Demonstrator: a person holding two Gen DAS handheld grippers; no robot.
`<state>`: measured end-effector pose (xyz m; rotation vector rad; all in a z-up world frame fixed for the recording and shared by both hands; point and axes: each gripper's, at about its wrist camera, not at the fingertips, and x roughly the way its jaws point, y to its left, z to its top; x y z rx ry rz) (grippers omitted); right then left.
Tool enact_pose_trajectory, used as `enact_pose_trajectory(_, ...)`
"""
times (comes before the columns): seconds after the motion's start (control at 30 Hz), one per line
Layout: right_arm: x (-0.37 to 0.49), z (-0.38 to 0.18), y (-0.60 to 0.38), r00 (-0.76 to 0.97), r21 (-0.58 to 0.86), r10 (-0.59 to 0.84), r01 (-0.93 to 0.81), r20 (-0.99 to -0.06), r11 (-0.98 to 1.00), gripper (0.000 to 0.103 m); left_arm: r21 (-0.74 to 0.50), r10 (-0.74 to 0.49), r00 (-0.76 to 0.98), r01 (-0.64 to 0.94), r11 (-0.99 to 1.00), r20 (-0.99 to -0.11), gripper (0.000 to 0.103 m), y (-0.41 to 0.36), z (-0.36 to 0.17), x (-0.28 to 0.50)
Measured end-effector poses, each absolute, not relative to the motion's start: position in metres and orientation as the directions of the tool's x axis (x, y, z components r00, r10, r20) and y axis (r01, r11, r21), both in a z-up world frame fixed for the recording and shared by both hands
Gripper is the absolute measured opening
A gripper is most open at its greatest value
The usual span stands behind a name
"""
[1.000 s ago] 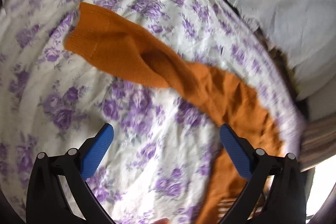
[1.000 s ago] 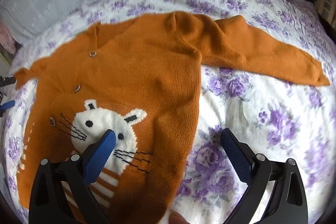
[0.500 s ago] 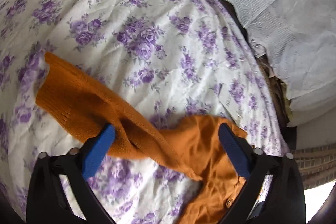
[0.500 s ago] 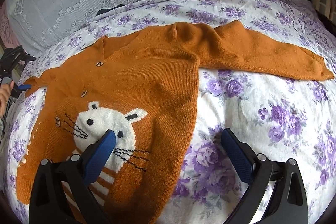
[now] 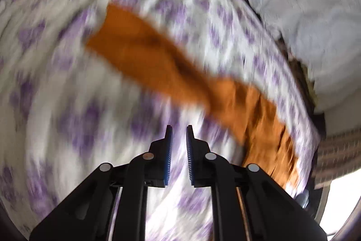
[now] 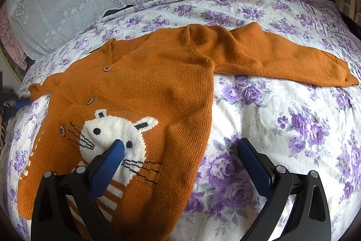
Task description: Fold small clothes
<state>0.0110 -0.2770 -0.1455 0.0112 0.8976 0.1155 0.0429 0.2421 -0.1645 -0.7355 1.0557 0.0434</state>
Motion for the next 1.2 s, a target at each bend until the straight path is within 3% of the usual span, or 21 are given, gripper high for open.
enact_pose_trajectory(0.13,0.011,-0.145,-0.277,0.617,0.057,0.104,-0.096,-0.78,0.994,0.1,-0.593,-0.339,0.551,-0.388,0.705,-0.763,0.013,0.246,-0.175,0.01)
enact_pose_trajectory(0.17,0.011,-0.146,-0.277,0.617,0.056,0.103,-0.096,-0.78,0.994,0.1,-0.612,-0.345,0.566,-0.39,0.688,-0.749,0.03,0.25,-0.168,0.009)
enact_pose_trajectory(0.2,0.011,-0.145,-0.277,0.617,0.058,0.105,-0.096,-0.78,0.994,0.1,-0.624,-0.341,0.585,-0.389,0.678,-0.736,0.063,0.254,-0.159,0.01)
enact_pose_trajectory(0.27,0.011,-0.145,-0.277,0.618,0.058,0.105,-0.096,-0.779,0.994,0.1,-0.602,-0.261,0.633,-0.411,0.684,-0.728,0.092,0.263,-0.133,0.016)
enact_pose_trajectory(0.43,0.011,-0.145,-0.277,0.618,0.058,0.105,-0.096,-0.779,0.994,0.1,-0.509,-0.106,0.646,-0.479,0.715,-0.756,0.092,0.294,-0.097,0.057)
enact_pose_trajectory(0.57,0.011,-0.145,-0.277,0.617,0.057,0.104,-0.096,-0.78,0.994,0.1,-0.563,-0.161,0.607,-0.562,0.606,-0.778,0.086,0.331,-0.121,0.08)
enact_pose_trajectory(0.63,0.011,-0.145,-0.277,0.617,0.057,0.104,-0.096,-0.78,0.994,0.1,-0.541,-0.168,0.575,-0.574,0.614,-0.801,0.083,0.338,-0.13,0.087)
enact_pose_trajectory(0.7,0.011,-0.145,-0.277,0.617,0.057,0.104,-0.096,-0.78,0.994,0.1,-0.518,-0.169,0.547,-0.582,0.627,-0.82,0.074,0.339,-0.137,0.094)
enact_pose_trajectory(0.77,0.011,-0.145,-0.277,0.617,0.056,0.104,-0.096,-0.78,0.994,0.1,-0.51,-0.181,0.529,-0.583,0.633,-0.829,0.073,0.337,-0.139,0.104)
enact_pose_trajectory(0.9,0.011,-0.145,-0.278,0.617,0.056,0.103,-0.096,-0.78,0.994,0.1,-0.383,-0.113,0.435,-0.604,0.699,-0.893,0.071,0.329,-0.139,0.126)
enact_pose_trajectory(0.93,0.011,-0.145,-0.277,0.617,0.055,0.103,-0.097,-0.78,0.994,0.1,-0.354,-0.098,0.41,-0.615,0.704,-0.907,0.067,0.328,-0.14,0.13)
enact_pose_trajectory(1.0,0.011,-0.145,-0.278,0.617,0.055,0.103,-0.097,-0.78,0.994,0.1,-0.341,-0.116,0.374,-0.619,0.708,-0.92,0.034,0.33,-0.145,0.135)
enact_pose_trajectory(1.07,0.011,-0.145,-0.278,0.617,0.055,0.103,-0.097,-0.78,0.994,0.1,-0.346,-0.148,0.347,-0.626,0.698,-0.926,0.016,0.333,-0.152,0.135)
enact_pose_trajectory(1.2,0.011,-0.145,-0.278,0.617,0.055,0.103,-0.097,-0.78,0.994,0.1,-0.386,-0.166,0.386,-0.609,0.693,-0.907,0.009,0.334,-0.149,0.115)
